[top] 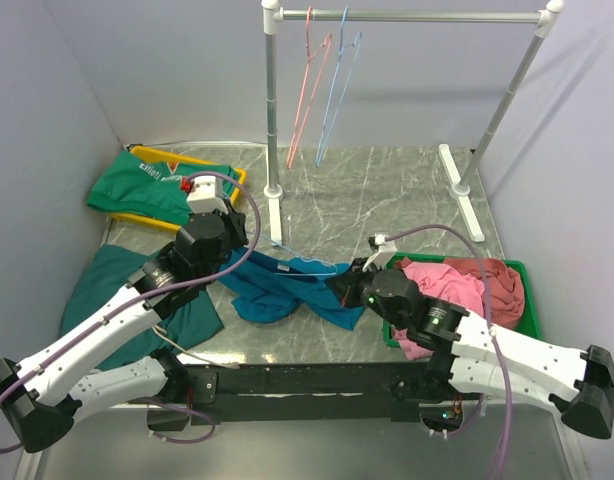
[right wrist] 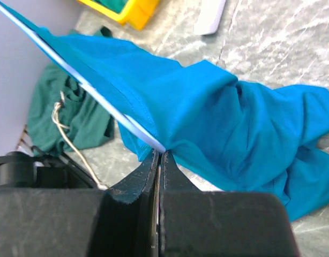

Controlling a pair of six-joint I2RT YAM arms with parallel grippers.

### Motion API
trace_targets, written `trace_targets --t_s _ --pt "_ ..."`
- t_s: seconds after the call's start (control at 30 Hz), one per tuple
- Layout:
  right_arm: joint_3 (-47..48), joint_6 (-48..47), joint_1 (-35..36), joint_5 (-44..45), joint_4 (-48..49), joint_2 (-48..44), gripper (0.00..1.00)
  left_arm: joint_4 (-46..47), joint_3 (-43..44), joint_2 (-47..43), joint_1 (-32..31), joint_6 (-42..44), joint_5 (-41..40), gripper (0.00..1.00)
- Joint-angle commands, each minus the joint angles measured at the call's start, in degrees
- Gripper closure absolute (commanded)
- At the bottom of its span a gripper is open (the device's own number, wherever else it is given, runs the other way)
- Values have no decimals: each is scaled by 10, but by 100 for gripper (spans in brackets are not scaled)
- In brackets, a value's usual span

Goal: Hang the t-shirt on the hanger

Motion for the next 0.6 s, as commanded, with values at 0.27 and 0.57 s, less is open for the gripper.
trace_targets --t_s 0.27,0.57 --pt "33 -31 -59 -24 -82 -80 100 42 -14 -34 2 19 -55 99" --pt "85 -52 -85 -21 -140 -94 100 36 -17 -37 3 29 -73 99"
